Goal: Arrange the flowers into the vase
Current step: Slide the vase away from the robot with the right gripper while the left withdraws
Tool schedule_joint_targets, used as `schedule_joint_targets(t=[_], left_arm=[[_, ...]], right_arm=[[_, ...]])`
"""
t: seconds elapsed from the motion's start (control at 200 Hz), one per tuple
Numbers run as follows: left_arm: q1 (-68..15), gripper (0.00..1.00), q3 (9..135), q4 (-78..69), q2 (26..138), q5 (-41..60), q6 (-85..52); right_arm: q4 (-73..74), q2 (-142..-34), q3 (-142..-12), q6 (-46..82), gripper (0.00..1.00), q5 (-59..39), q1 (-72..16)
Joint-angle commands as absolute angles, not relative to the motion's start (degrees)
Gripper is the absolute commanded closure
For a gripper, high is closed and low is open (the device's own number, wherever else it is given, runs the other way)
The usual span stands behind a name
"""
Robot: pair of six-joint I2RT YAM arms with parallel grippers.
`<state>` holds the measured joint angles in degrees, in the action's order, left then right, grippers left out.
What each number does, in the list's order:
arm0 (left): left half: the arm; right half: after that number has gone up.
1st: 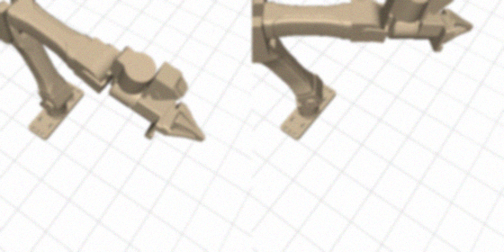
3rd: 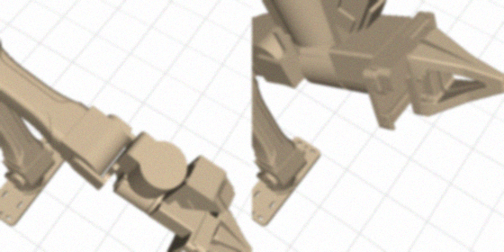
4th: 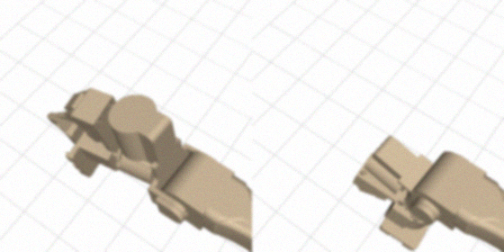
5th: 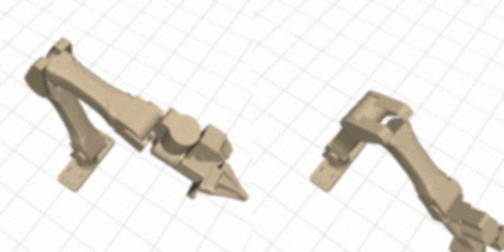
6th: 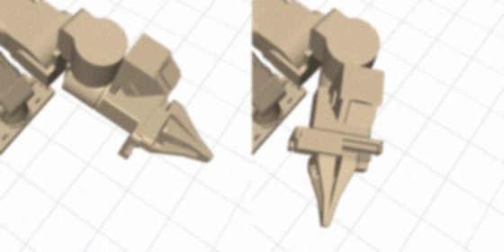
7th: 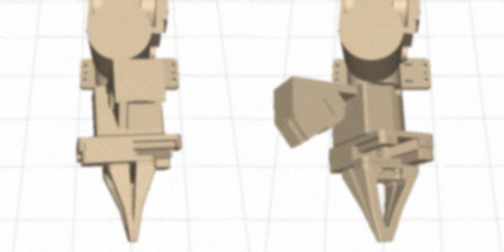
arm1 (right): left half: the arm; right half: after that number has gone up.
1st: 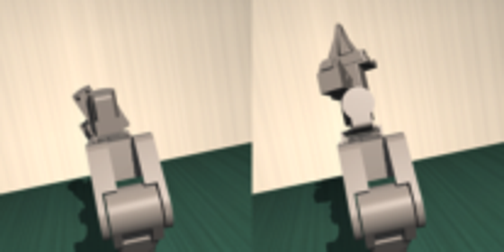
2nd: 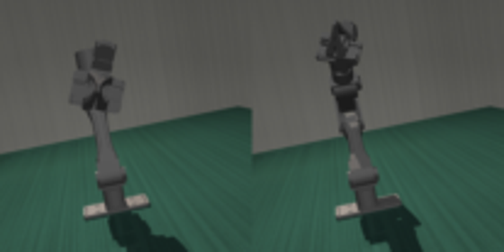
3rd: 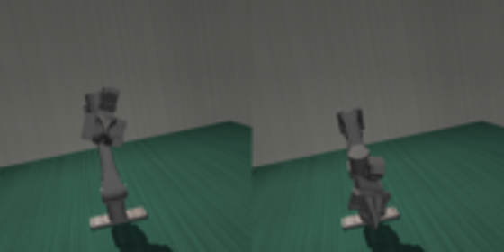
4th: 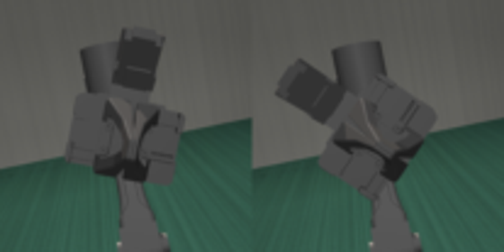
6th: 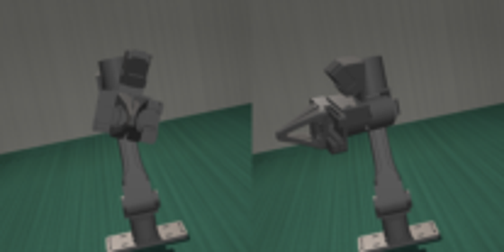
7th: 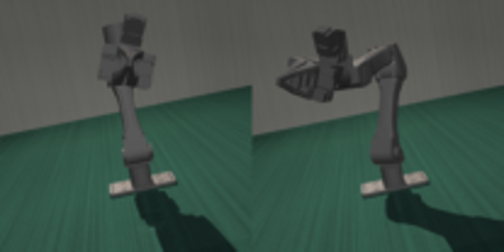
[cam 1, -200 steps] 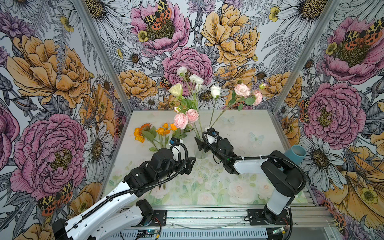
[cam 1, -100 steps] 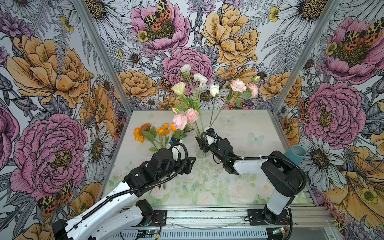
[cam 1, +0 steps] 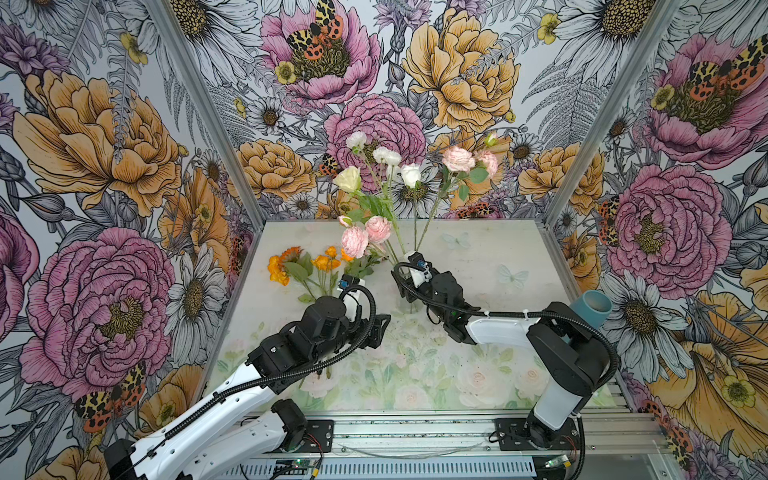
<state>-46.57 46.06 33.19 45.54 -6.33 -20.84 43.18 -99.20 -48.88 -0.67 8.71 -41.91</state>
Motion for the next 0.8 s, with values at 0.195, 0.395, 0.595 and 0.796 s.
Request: schedule_joint_targets(t=[0.195,0.395,0.595,0.796], left_arm=[[-45.53,0.01,45.0,30.06,46.12,-6.84,-19.78],[-45.01,0.01,44.78,26.32,49.24,-6.07,-19.25],[-44.23,0.01,45.14,21.46,53.89,-4.02,-17.94],[-43.94,0.01,45.23,15.76,58.25,2.45,-14.34]], right_arm=[[48.06,-98.69,-55.69,-5.61,0.39,10.98,-38.11],[53.64,-101.12,-57.83,-6.38,0.4,10.46,-34.2],[56.6,-105.98,-63.18,-5.49,0.41,9.15,-28.43],[59.78,-112.14,-68.95,-3.27,0.41,9.84,-24.32]])
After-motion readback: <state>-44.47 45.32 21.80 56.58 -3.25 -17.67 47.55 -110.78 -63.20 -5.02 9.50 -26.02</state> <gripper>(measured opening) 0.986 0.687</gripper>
